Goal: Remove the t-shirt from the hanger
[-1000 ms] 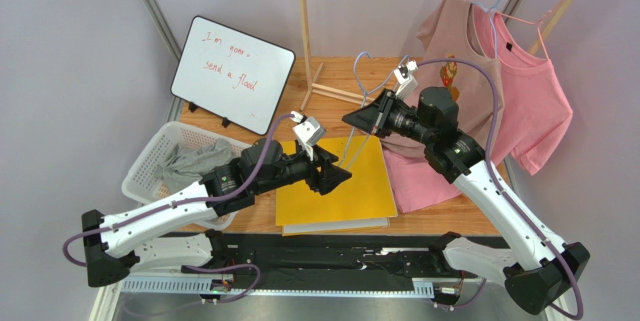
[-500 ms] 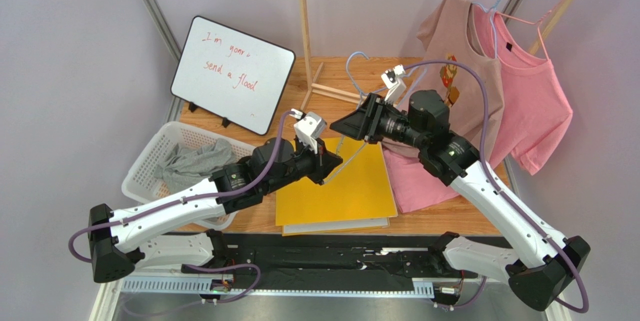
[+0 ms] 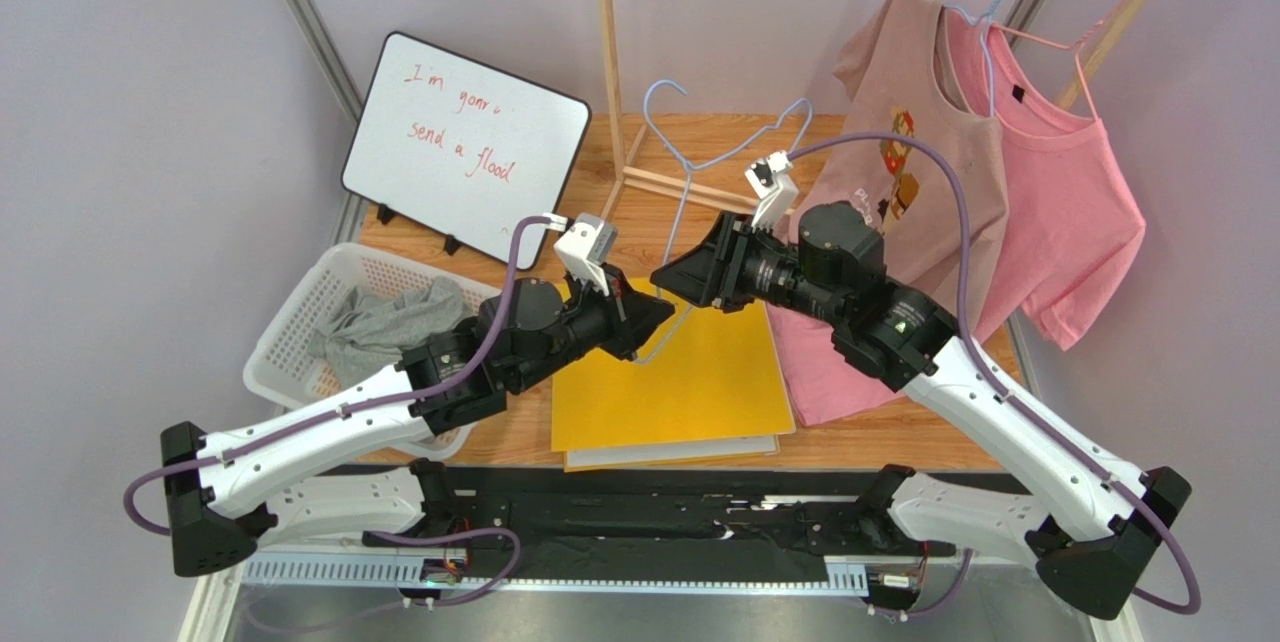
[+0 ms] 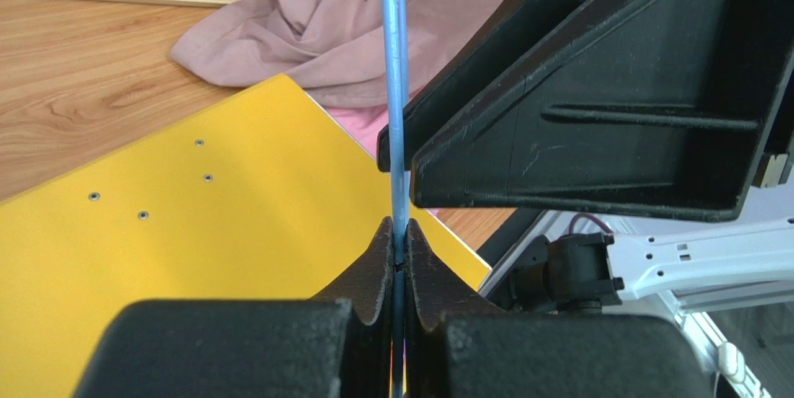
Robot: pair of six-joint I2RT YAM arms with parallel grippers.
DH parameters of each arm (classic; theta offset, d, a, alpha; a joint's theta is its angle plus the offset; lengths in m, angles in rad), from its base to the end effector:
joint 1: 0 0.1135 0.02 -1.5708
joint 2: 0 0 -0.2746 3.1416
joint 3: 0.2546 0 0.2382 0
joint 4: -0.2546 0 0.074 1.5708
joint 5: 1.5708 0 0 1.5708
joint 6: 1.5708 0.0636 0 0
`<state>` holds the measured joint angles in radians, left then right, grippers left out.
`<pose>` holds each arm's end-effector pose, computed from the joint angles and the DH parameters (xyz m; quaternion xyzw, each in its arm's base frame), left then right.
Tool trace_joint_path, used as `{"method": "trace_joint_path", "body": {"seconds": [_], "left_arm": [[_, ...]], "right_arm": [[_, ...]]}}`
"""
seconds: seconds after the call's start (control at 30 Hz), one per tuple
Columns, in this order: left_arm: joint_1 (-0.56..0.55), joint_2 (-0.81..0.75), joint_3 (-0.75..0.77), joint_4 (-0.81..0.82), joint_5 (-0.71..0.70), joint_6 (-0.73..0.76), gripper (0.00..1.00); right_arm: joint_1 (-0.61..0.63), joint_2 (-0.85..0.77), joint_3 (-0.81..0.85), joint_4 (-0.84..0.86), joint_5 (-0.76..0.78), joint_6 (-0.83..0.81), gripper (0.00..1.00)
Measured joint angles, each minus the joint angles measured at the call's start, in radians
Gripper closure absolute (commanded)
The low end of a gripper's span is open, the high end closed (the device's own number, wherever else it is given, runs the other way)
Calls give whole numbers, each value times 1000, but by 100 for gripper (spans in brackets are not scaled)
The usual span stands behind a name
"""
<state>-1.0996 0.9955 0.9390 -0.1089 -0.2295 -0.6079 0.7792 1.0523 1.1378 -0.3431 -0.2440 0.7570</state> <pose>0.1210 -0.2057 0.3684 0.1127 0.7533 -0.4265 0.4878 0.1598 0.1794 0.3969 -0.0830 0.7853 0.4903 0.3688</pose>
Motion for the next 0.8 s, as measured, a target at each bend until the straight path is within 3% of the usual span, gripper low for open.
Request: {"method": "trace_joint_path", "body": {"seconds": [0.2,0.27,0.33,0.37,0.47,0.6,0.8], "left_arm": [[0,0,-13,7,12,-17,100],[0,0,-17,10,14,-18,100],[0,0,-18,15,13,-19,98],[0,0,-18,16,10,-19,72],[2,-4,-25,10,-12,-24,40],[0,-82,-53,-27,-69,-15,38],[0,-352,-114,-135,-185,-8,40]], "right_arm": [[29,24,0,3,29,0,73],[32,34,0,5,34,-1,95],[32,48,0,8,39,3,100],[32,55,0,12,40,3,100],[35,82,17,6,64,-1,100],[29,169,103,-37,123,-48,100],[-45,354,323,-95,191,-174,100]]}}
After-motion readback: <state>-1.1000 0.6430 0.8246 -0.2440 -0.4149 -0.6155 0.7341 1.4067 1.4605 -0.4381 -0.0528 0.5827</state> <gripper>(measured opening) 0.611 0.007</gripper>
